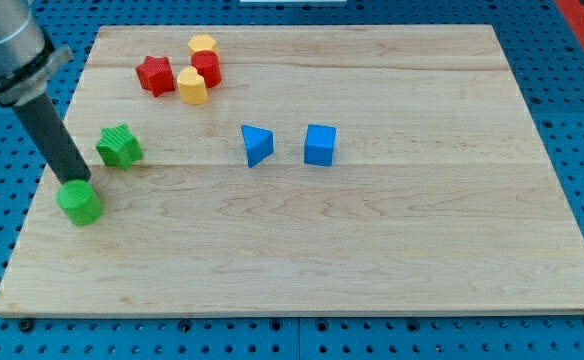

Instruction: Slide green star closer to the green circle

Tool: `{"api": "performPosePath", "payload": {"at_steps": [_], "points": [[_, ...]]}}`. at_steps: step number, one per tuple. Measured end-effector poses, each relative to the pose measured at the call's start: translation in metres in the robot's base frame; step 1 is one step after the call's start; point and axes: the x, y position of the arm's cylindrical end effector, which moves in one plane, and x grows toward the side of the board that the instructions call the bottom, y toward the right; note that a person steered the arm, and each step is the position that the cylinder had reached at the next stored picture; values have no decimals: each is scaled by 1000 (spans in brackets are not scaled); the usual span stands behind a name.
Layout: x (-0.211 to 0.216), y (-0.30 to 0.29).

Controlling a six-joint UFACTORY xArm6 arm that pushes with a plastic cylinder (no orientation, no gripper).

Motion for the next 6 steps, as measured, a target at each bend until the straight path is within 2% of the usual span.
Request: {"api": "performPosePath", "payload": {"at_steps": [1,2,3,4,5,6], "points": [[47,11],[7,20],[-49,70],[-95,81],[-97,30],[-64,15]]}}
